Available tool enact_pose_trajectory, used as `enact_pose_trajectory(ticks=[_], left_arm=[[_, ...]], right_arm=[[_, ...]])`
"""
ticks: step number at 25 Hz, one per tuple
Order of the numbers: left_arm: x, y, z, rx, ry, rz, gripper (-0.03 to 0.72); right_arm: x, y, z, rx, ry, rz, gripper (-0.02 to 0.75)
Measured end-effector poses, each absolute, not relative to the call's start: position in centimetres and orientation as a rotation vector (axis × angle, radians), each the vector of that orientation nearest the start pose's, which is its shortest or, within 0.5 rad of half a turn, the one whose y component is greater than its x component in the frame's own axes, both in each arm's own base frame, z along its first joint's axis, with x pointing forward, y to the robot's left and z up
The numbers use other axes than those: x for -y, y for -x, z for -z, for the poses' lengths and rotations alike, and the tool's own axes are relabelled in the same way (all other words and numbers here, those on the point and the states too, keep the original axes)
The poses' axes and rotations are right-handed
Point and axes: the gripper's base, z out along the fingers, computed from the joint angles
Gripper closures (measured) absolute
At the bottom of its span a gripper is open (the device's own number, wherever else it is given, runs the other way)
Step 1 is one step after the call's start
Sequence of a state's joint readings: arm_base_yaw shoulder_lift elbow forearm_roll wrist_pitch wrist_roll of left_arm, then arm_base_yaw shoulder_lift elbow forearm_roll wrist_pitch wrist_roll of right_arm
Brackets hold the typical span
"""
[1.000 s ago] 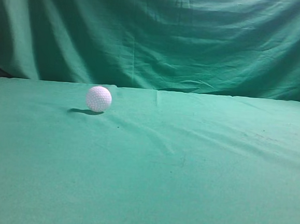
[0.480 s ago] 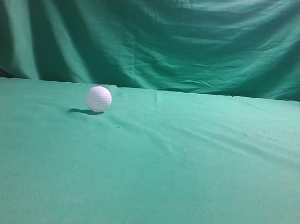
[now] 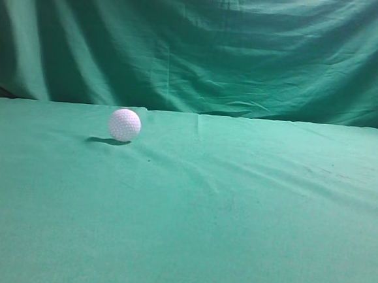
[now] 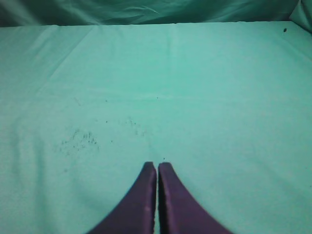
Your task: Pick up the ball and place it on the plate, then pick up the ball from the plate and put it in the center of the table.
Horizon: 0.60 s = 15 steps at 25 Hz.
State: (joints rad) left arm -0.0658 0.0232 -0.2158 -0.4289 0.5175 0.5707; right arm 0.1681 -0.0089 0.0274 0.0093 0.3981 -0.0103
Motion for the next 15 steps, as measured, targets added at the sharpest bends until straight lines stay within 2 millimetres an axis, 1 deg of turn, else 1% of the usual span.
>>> enact_pose_trajectory(ticks=[8,11,15], left_arm=[[2.0,-3.6,-24.1,-1.693,-0.379,0.067,0.688],[1.8,-4.0,-23.2,-1.691,-0.324,0.069,0.688],[1.3,-4.9,-20.9,-1.721,-0.203,0.081,0.688]], right_arm=[[-0.9,-5.1,-16.9,-1.895,0.164,-0.116,0.738],[-0.9,-5.1,-16.8,-1.898,0.164,-0.116,0.738],[-0.9,-5.1,-16.9,-1.896,0.164,-0.116,0.738]])
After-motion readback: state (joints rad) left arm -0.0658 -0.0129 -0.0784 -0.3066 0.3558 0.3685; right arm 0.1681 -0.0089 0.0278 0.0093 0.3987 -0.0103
